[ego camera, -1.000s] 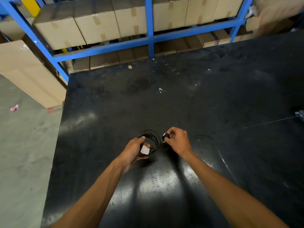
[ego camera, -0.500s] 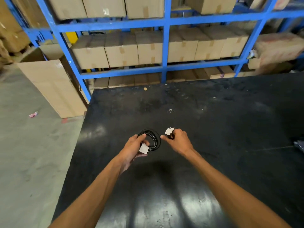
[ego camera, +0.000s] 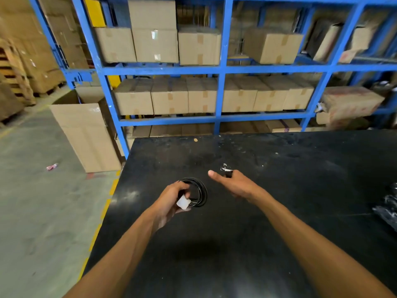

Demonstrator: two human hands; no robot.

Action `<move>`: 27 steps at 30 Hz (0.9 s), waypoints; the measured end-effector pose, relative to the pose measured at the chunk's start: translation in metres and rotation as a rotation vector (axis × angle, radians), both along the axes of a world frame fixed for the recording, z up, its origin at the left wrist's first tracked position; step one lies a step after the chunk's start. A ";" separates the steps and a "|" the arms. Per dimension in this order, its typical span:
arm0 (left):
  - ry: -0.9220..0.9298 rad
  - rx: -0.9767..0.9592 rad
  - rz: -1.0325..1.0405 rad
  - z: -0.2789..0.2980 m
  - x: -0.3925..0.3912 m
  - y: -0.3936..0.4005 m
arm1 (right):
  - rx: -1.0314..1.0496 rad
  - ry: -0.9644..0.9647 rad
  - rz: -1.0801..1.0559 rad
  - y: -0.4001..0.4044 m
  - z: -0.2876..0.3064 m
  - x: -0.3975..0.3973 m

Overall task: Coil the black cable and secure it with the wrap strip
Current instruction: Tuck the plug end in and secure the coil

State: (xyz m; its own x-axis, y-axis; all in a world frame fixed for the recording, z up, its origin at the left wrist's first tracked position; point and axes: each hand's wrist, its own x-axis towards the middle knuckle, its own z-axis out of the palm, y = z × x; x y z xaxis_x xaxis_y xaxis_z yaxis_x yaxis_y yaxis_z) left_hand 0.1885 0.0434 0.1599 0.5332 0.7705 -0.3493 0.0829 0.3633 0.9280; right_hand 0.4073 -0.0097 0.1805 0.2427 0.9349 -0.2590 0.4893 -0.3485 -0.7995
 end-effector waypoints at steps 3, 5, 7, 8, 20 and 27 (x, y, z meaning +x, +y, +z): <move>-0.012 -0.056 0.020 0.006 -0.005 -0.009 | -0.070 -0.093 0.040 -0.010 0.008 -0.004; 0.000 -0.075 0.033 0.007 -0.006 -0.013 | -0.139 -0.152 0.129 -0.017 0.007 -0.003; -0.005 -0.097 0.025 0.009 -0.008 -0.017 | -0.132 -0.176 0.188 -0.024 0.003 -0.003; -0.016 -0.116 0.016 0.010 -0.010 -0.019 | -0.123 -0.196 0.204 -0.028 0.000 -0.003; 0.013 -0.128 -0.002 0.019 -0.015 -0.027 | -0.203 -0.223 0.078 -0.040 -0.004 -0.016; 0.018 -0.128 0.003 0.020 -0.015 -0.028 | -0.206 -0.234 0.161 -0.045 -0.012 -0.013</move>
